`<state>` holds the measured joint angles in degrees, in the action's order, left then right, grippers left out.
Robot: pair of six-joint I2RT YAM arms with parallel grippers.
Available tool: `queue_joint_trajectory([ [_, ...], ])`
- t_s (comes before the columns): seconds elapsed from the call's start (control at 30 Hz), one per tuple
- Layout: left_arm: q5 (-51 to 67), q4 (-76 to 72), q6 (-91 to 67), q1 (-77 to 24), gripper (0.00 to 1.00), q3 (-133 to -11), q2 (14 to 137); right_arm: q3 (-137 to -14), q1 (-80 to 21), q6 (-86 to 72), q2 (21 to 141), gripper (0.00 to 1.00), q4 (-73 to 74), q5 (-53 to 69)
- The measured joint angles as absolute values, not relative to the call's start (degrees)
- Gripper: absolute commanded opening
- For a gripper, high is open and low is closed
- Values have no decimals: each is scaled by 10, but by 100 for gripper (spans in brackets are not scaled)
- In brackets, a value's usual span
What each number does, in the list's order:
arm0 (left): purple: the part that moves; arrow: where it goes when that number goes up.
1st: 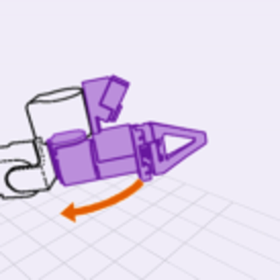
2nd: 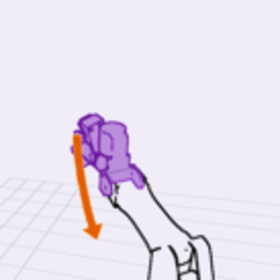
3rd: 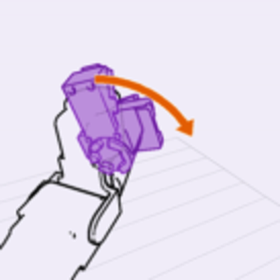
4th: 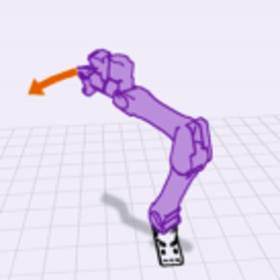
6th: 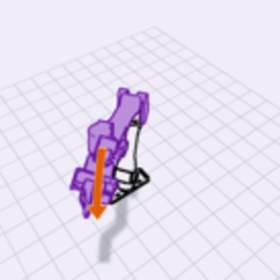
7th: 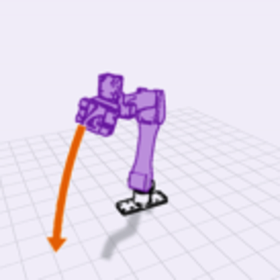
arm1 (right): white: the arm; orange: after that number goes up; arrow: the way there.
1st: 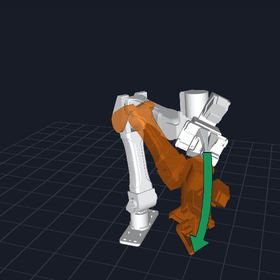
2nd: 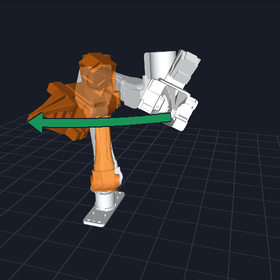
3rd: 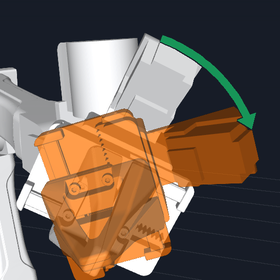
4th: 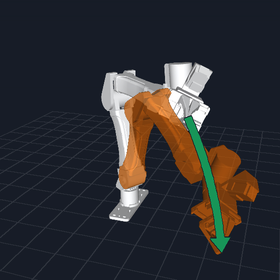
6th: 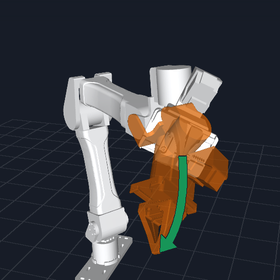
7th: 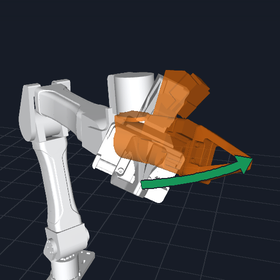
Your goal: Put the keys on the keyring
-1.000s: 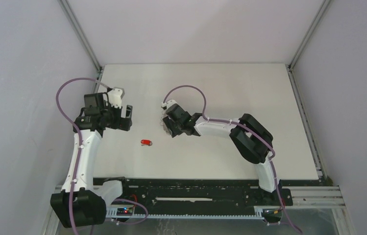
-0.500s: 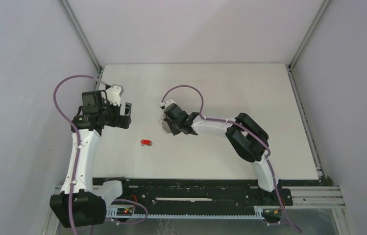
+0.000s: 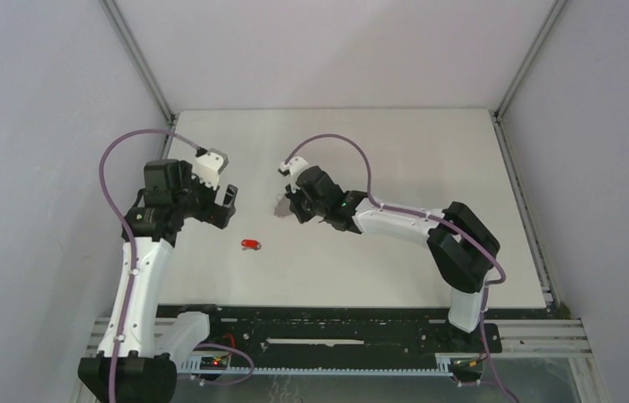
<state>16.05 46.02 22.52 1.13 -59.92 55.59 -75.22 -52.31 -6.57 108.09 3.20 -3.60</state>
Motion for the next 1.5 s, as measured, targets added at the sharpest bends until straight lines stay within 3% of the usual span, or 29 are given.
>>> queue_joint_trajectory([
  [0.4,256,469,325,-99,100,-554,435,-704,-521,-70,995,0,-57,42],
  [0.93,286,442,316,-159,95,-519,446,-554,-537,-90,860,0,-171,142],
  [1.07,313,444,317,-160,89,-525,451,-539,-541,-84,832,0,-194,191],
  [1.27,369,457,309,-172,70,-534,445,-538,-542,-86,810,0,-218,253],
  [1.5,408,460,273,-184,59,-535,435,-538,-550,-110,802,0,-255,292],
])
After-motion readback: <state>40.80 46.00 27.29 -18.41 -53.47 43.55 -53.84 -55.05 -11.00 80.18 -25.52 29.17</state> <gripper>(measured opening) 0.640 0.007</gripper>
